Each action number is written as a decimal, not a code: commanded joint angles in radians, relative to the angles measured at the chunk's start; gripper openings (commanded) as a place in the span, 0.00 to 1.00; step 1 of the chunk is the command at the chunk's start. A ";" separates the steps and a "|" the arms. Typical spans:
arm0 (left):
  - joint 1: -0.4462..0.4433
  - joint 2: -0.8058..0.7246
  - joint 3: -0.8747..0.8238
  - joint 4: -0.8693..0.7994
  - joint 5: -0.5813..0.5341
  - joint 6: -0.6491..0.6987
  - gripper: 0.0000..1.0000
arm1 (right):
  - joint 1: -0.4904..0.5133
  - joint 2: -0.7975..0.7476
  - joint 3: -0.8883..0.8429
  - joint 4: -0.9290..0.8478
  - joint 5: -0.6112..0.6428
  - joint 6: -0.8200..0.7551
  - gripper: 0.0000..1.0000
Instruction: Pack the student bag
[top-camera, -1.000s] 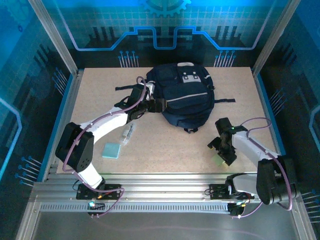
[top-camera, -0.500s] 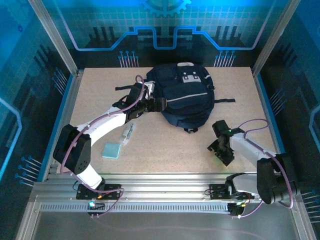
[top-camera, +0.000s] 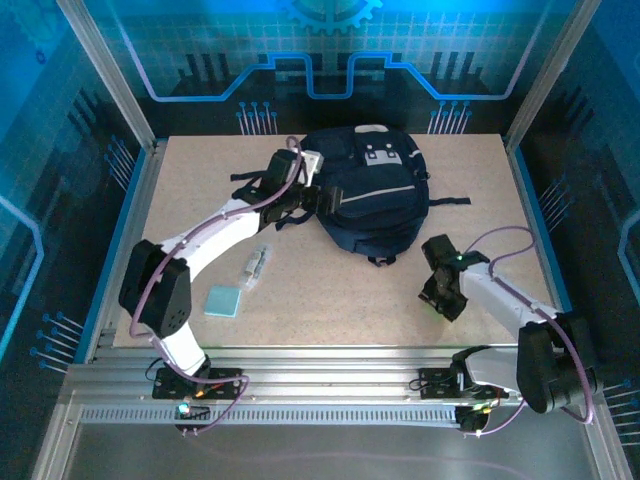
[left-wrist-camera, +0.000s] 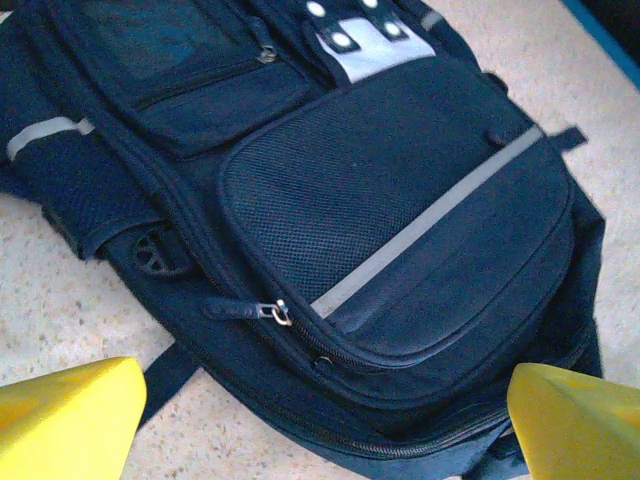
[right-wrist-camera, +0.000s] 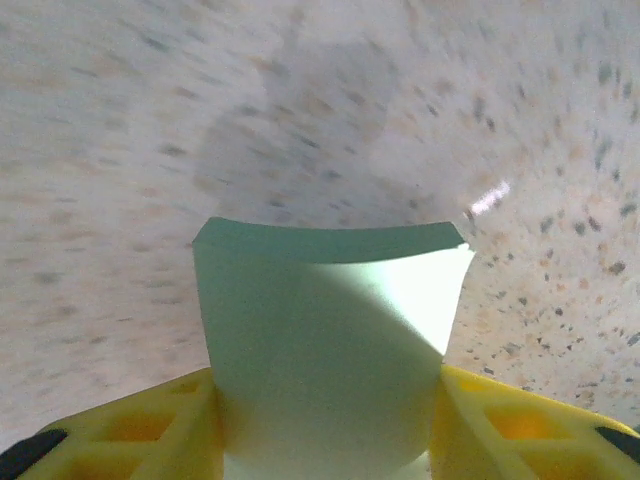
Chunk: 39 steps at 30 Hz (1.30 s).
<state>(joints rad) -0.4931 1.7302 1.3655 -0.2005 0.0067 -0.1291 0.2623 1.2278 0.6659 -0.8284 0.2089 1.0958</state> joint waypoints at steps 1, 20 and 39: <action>-0.039 0.070 0.088 -0.070 0.026 0.217 0.94 | -0.041 -0.006 0.126 -0.017 0.030 -0.158 0.51; -0.166 0.454 0.464 -0.205 -0.046 0.532 0.84 | -0.368 0.106 0.276 0.247 -0.330 -0.406 0.49; -0.155 0.558 0.655 -0.337 0.017 0.479 0.00 | -0.425 0.092 0.293 0.261 -0.438 -0.465 0.49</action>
<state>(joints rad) -0.6567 2.2921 1.9629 -0.4767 -0.0158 0.3832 -0.1516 1.3231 0.9188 -0.5644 -0.1787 0.6701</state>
